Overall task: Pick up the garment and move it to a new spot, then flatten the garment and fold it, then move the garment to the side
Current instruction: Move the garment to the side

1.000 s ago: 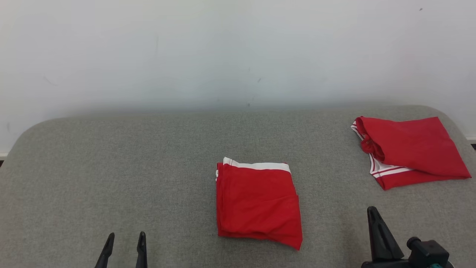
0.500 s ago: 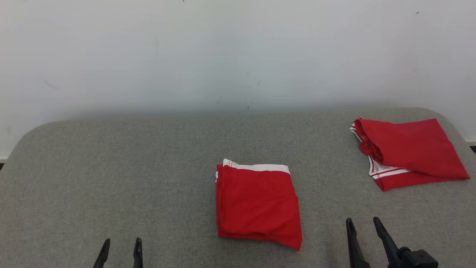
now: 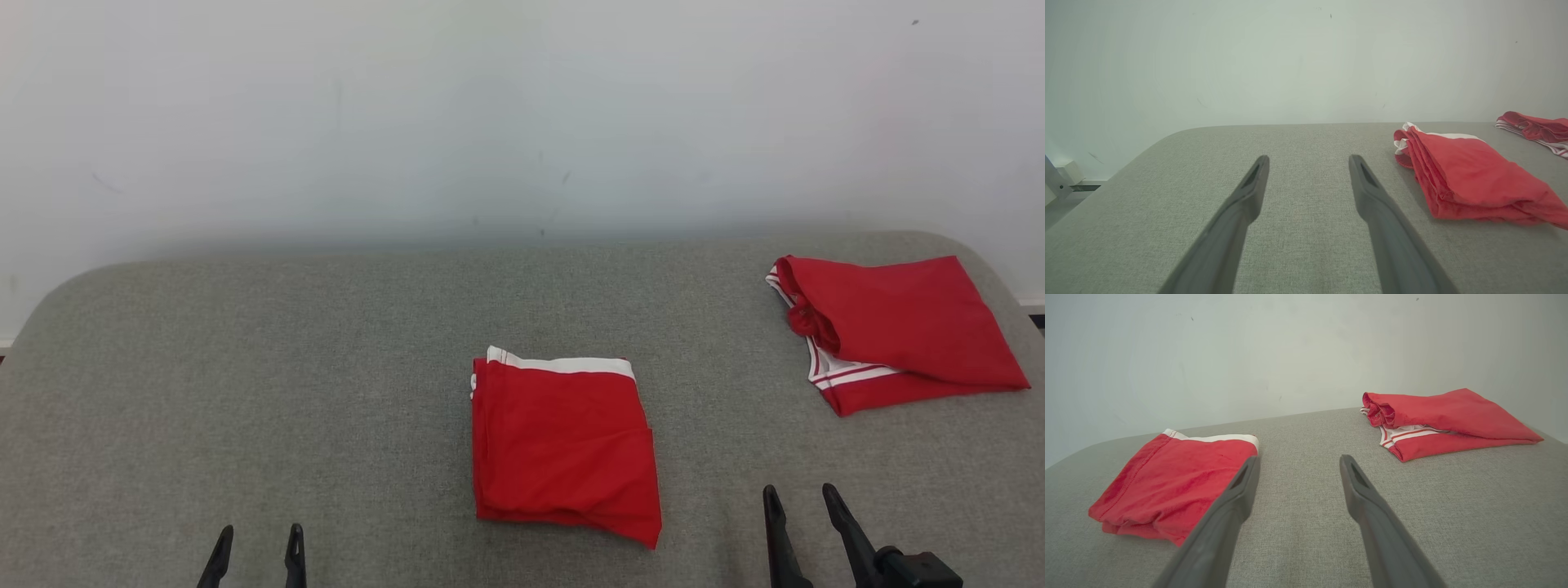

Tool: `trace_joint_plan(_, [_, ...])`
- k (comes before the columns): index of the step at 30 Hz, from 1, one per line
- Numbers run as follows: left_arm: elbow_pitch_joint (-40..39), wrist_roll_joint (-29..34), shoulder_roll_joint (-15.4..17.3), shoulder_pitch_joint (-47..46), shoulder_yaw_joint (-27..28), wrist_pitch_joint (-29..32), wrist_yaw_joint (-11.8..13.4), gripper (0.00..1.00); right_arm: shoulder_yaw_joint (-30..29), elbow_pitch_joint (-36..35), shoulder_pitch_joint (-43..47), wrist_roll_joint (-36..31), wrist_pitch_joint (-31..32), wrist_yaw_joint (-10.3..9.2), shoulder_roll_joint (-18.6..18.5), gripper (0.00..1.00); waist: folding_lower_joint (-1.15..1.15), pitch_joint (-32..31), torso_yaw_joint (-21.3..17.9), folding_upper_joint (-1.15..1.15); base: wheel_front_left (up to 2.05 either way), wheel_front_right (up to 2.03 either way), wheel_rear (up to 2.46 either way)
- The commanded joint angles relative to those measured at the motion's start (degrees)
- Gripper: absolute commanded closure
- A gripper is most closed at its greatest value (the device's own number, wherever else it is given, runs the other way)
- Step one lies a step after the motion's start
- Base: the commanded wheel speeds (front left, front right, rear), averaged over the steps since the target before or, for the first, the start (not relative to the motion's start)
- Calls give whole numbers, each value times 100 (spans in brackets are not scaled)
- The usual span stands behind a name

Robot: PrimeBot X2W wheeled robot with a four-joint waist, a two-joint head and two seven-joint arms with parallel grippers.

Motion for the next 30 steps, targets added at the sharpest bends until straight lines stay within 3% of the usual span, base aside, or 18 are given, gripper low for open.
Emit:
trace_joint_plan(1, [10, -2, -6, 43, 15, -16, 3, 0, 10, 16, 26, -5, -24, -11, 14, 0, 0, 3, 0, 0, 0, 0, 0])
trace_joint_plan(30, [58, -64, -5, -43, -51, -16, -5, 0, 73, 131, -75, -113, -24, -11, 15, 0, 0, 10, 183, 0, 0, 0, 0])
